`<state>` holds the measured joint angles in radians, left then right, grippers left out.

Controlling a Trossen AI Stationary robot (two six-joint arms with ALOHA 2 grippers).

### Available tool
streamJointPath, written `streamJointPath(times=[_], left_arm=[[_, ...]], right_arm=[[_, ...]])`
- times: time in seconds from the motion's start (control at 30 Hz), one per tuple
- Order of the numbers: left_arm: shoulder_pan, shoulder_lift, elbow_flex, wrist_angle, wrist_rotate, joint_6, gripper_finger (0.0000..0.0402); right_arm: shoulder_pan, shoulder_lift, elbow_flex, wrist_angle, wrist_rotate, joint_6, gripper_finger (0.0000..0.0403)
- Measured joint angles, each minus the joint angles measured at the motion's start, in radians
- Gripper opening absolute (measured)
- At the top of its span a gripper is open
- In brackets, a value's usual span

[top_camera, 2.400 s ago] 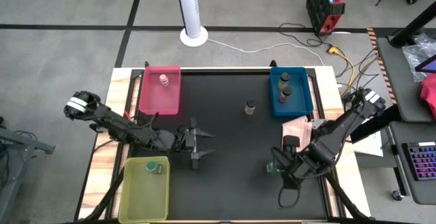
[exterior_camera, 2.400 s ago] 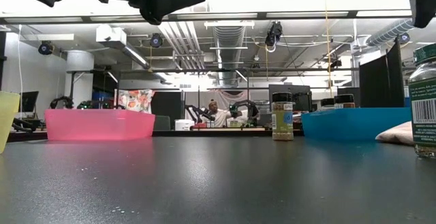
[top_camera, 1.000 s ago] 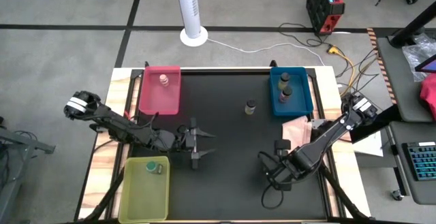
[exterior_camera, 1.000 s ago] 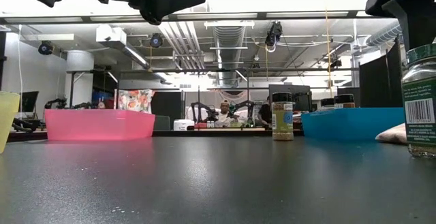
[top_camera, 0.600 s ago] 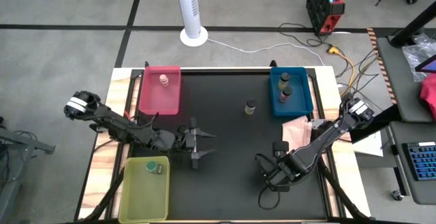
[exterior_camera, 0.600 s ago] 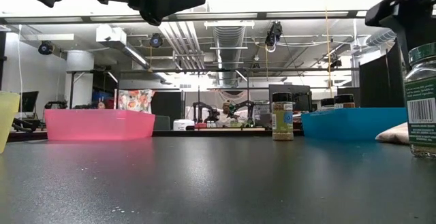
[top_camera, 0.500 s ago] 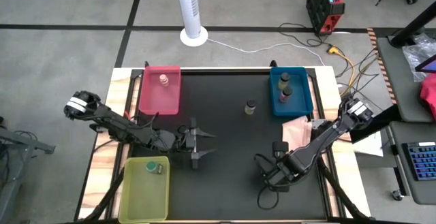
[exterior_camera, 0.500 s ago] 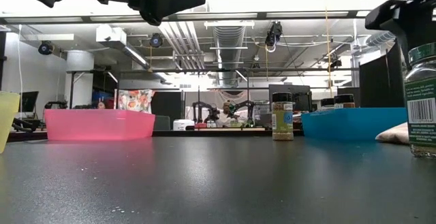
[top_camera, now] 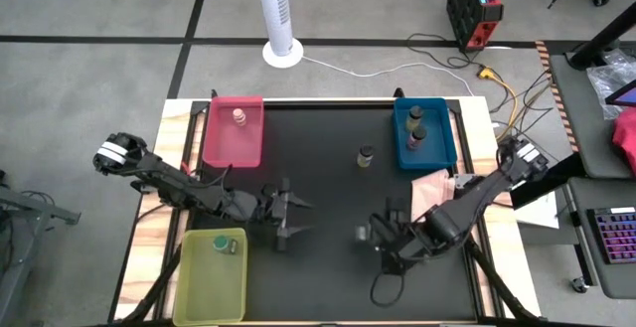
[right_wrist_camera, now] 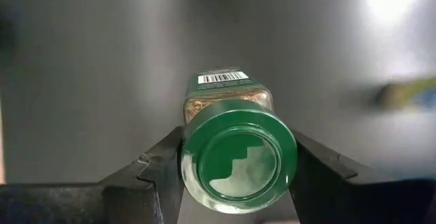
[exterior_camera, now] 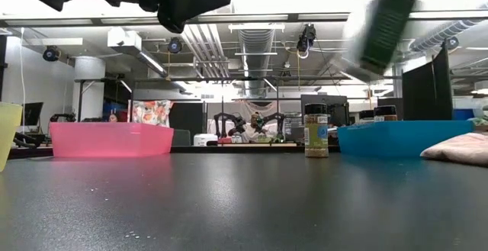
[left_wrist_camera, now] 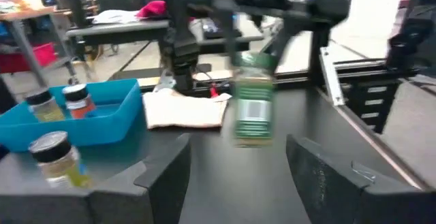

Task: Sort spices by type
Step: Put the green seasoning into the yellow bin

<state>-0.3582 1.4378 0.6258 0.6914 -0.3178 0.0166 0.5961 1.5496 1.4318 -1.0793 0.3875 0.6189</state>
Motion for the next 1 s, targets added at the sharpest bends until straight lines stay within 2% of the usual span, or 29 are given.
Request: streamJointPath(times=[0.1,0.27,0.4,0.53,0.7,1.0], left_arm=[[-0.003,0.0,0.0,0.003,0.009,0.0,0.0242],[-0.002,0.004,0.0,0.004,-0.003,0.012,0.0286],[0.006,0.005,0.0,-0.001,-0.029,0.027,0.0307],[0.017,0.006,0.0,-0.002,-0.049,0.019,0.0313],[0.023,0.005,0.0,-0.042,-0.17,0.03,0.0313],[0.027,0.006,0.001,-0.09,-0.109,0.063,0.0313]], right_arm=[[-0.021,0.002,0.029,0.019,0.117,-0.073,0.0196],[-0.08,0.006,0.028,0.161,0.189,-0.247,0.0196],[-0.129,0.026,0.03,0.278,0.196,-0.396,0.0196],[-0.162,0.039,0.03,0.358,0.188,-0.51,0.0196],[-0.181,0.05,0.03,0.397,0.163,-0.553,0.0196],[-0.185,0.05,0.03,0.42,0.159,-0.551,0.0196]])
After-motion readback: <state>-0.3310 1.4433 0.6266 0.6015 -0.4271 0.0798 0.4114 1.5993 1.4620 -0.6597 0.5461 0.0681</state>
